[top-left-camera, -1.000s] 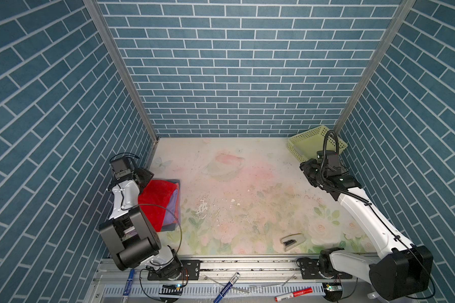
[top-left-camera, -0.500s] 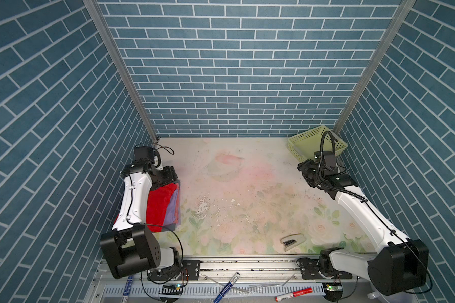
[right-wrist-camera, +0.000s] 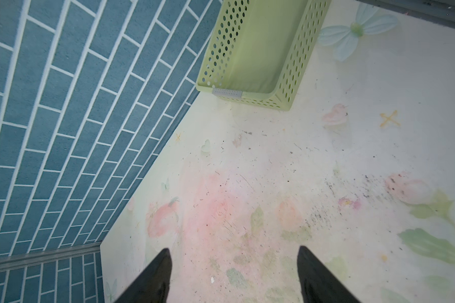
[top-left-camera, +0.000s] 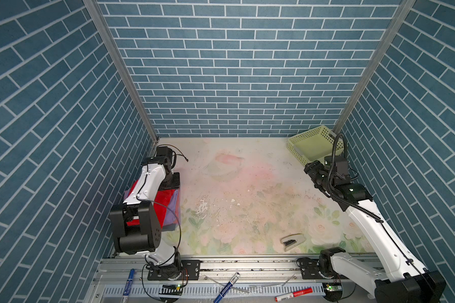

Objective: Fold and stack t-shirts
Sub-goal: Place the T-shirt on the T-shirt.

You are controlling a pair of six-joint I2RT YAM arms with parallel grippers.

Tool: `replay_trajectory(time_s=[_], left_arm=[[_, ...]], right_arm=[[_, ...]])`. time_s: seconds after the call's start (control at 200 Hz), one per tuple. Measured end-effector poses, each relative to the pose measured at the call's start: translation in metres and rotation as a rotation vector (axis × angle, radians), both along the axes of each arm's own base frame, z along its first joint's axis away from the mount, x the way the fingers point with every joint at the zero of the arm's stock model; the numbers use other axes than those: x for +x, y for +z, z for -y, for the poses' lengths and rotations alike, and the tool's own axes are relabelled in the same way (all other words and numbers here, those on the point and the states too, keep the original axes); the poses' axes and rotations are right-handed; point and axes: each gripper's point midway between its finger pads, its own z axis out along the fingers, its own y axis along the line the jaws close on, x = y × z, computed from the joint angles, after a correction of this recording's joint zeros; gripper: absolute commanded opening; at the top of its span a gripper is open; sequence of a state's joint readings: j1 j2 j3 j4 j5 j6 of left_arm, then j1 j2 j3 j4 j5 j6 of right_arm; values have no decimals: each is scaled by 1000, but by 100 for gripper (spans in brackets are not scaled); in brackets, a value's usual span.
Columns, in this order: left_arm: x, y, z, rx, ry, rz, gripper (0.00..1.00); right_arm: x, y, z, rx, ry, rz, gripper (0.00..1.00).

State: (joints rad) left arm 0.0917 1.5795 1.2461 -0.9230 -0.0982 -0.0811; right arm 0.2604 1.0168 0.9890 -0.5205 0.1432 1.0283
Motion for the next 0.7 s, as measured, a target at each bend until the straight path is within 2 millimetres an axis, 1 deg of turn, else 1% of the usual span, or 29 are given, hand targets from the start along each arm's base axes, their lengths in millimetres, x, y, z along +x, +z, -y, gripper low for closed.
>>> replay_trajectory(time_s=[0.175,0.295,0.36,0.47,0.53,0.56,0.62,0.665,0.68,0.7], left_arm=[[6,-12,-14,77,39,-20,41],[11,-21,-21,111,66,-29,32],[14,-24,-23,122,80,-28,23],[19,-23,-25,129,99,-2,12],[22,-22,-26,130,108,11,9],[23,-22,-26,129,111,16,6],[24,-20,-26,129,112,25,5],[25,-17,-25,125,115,38,3],[25,-16,-25,125,115,42,0],[26,-14,-25,123,116,49,0]], right_arm=[[-12,5,10,-27,-27,10,75],[-18,8,15,-37,-44,21,75],[-21,8,18,-42,-52,22,75],[-25,5,21,-52,-64,13,75],[-26,5,23,-58,-71,12,74],[-26,5,24,-61,-75,11,74],[-27,4,25,-65,-80,9,74],[-27,4,26,-68,-83,8,74],[-27,4,26,-69,-84,8,74],[-27,4,26,-70,-85,7,74]])
